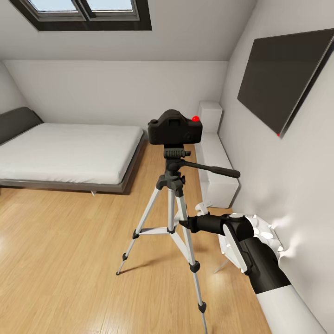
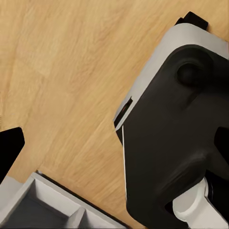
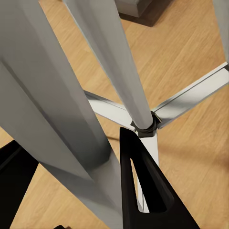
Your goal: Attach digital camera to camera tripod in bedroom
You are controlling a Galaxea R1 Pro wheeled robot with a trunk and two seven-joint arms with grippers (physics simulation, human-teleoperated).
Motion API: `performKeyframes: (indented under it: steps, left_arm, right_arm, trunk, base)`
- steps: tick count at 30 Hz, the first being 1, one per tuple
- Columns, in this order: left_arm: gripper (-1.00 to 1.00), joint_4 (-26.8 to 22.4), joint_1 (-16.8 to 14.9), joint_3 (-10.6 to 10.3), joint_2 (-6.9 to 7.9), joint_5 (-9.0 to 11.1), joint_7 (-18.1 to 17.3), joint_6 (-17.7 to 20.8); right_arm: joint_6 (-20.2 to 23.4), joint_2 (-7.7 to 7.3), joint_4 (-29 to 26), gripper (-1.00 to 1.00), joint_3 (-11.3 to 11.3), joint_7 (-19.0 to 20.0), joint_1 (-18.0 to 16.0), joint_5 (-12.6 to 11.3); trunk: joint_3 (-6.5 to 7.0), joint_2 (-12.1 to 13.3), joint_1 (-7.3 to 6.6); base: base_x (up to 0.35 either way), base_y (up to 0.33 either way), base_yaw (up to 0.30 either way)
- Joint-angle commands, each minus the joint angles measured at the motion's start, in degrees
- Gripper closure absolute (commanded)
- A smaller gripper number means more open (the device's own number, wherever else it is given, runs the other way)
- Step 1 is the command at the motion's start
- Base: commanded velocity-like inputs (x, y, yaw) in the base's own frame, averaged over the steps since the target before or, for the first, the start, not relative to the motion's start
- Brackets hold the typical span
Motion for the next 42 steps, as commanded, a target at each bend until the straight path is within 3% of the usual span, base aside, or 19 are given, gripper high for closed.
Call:
performKeyframes:
  steps: [1, 7, 17, 18, 42]
  left_arm:
    - [-1.00, 0.0, 0.2, -0.5, -0.04, 0.9, 0.5, 0.1]
    - [-1.00, 0.0, 1.1, -0.5, -0.31, 2.1, 1.2, -0.9]
    - [-1.00, 0.0, 2.5, -0.4, -1.31, 2.5, 1.3, -8.9]
    - [-1.00, 0.0, 2.6, -0.4, -1.33, 2.5, 1.3, -9.3]
    - [-1.00, 0.0, 3.4, -0.5, -1.63, 2.5, 1.4, -11.2]
  right_arm:
    - [0.1, -0.06, 0.9, 1.00, 0.0, 0.0, 0.0, 0.9]
    - [0.0, -0.02, 0.9, 1.00, 0.0, -0.1, 0.0, 0.9]
    - [0.3, -0.01, 1.0, 1.00, 0.1, 0.1, 0.0, 0.9]
    - [0.3, -0.01, 1.0, -1.00, 0.0, 0.1, 0.0, 0.9]
    - [2.3, -0.22, 0.9, -1.00, 0.0, 0.4, -0.2, 1.0]
  trunk:
    - [-0.10, -0.1, 0.05]
    - [-0.10, -0.1, 0.05]
    - [-0.10, -0.1, 0.05]
    - [-0.10, -0.1, 0.05]
    - [-0.10, -0.1, 0.05]
  base:
    - [0.000, 0.000, 0.000]
    - [0.000, 0.000, 0.000]
    - [0.000, 0.000, 0.000]
    - [0.000, 0.000, 0.000]
    - [-0.031, 0.000, 0.000]
